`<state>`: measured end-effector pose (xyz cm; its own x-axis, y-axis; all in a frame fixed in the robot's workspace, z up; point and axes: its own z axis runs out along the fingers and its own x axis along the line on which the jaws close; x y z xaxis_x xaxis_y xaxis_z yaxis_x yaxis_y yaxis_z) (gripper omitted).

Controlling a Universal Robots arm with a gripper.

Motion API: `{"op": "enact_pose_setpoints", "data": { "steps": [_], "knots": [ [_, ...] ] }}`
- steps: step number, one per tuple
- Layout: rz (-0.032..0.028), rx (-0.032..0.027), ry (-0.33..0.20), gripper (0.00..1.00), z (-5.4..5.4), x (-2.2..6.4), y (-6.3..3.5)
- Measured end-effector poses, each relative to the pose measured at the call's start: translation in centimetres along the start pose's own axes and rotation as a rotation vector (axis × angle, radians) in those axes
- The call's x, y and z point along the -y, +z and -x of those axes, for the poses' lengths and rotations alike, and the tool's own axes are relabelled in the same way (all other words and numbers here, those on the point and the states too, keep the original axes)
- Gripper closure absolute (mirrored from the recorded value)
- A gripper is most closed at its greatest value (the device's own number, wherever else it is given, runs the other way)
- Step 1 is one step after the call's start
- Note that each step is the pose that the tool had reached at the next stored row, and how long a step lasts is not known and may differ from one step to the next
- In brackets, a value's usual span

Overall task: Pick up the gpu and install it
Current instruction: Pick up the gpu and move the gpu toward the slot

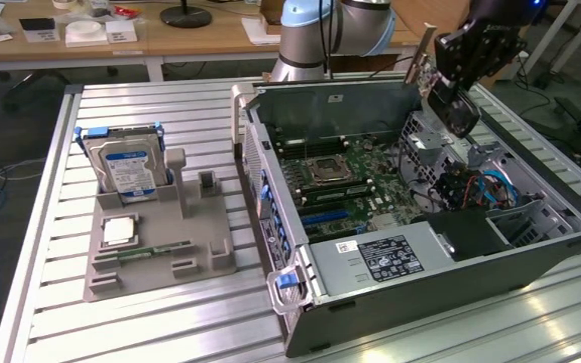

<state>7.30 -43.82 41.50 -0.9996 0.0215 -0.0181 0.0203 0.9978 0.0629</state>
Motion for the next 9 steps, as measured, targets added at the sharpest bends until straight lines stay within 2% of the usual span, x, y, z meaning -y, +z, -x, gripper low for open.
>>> {"op": "enact_pose_setpoints", "data": {
  "steps": [9],
  "knots": [
    [0.0,0.0,0.0,0.73,0.0,0.06,1.11]
  ]
}}
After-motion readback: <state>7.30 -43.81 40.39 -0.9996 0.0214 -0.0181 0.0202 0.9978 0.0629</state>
